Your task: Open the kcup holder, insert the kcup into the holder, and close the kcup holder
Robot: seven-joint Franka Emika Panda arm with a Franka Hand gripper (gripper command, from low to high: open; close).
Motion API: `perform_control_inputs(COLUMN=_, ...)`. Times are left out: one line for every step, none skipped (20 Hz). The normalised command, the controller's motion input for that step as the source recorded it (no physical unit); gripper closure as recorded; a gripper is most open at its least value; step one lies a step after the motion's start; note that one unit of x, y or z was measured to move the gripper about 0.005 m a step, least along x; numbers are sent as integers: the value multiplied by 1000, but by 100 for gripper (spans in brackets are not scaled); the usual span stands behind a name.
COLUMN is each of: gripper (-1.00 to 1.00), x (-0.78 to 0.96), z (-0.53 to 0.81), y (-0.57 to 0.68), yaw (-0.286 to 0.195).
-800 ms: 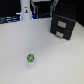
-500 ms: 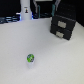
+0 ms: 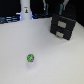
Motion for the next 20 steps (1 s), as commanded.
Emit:
perform_control_inputs(gripper=-100, x=-232, z=-59, y=734, yaw=-173)
perform_control_inputs(gripper=-100, x=-244, z=-66, y=718, yaw=-172)
perform_control_inputs(gripper=-100, x=-237, z=-79, y=709, yaw=-170)
perform_control_inputs(gripper=-100, x=-202, z=-79, y=705, yaw=-176)
perform_control_inputs(gripper=-100, x=-227, z=-98, y=689, yaw=-168)
perform_control_inputs(gripper=-100, x=-186, z=-137, y=692, yaw=-169)
perform_control_inputs(gripper=-100, x=-154, z=-154, y=693, yaw=-168)
perform_control_inputs(gripper=-100, x=-148, z=-166, y=680, yaw=-165)
perform_control_inputs(gripper=-100, x=-142, z=-182, y=661, yaw=-161)
perform_control_inputs(gripper=-100, x=-131, z=-199, y=642, yaw=-159)
perform_control_inputs(gripper=-100, x=-116, z=-203, y=623, yaw=-155)
perform_control_inputs(gripper=-100, x=-96, z=-211, y=602, yaw=-153)
perform_control_inputs(gripper=-100, x=-80, z=-219, y=591, yaw=-153)
perform_control_inputs(gripper=-100, x=-85, z=-229, y=567, yaw=-156)
perform_control_inputs(gripper=-100, x=-75, z=-244, y=557, yaw=-151)
perform_control_inputs(gripper=-100, x=-62, z=-256, y=545, yaw=-151)
perform_control_inputs(gripper=-100, x=-65, z=-258, y=542, yaw=-149)
perform_control_inputs(gripper=-100, x=-80, z=-275, y=534, yaw=-144)
perform_control_inputs(gripper=-100, x=-77, z=-279, y=530, yaw=-143)
perform_control_inputs(gripper=-100, x=-67, z=-294, y=518, yaw=-139)
